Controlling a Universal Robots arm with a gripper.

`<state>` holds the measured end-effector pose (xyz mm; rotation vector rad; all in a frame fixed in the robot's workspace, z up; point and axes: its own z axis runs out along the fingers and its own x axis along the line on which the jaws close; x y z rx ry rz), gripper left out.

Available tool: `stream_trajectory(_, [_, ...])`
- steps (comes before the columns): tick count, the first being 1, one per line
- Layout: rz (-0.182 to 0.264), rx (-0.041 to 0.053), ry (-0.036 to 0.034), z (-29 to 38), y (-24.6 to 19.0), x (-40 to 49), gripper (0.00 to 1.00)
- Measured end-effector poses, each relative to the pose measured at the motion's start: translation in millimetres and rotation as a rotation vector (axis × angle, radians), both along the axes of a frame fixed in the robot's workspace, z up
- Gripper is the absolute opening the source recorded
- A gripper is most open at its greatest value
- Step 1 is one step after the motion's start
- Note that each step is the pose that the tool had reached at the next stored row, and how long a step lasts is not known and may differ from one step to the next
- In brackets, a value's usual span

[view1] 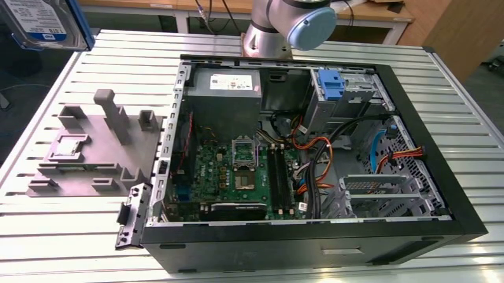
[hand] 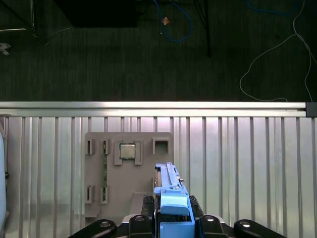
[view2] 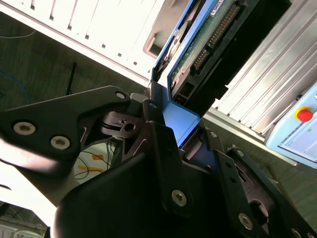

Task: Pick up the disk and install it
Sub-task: 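Pick up the disk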

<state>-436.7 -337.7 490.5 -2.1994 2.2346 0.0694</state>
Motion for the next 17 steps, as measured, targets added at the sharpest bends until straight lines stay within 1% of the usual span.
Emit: stream_trajectory(17, [0.000,0.0000,0.0000,0.0,0.0,3.8,0.37])
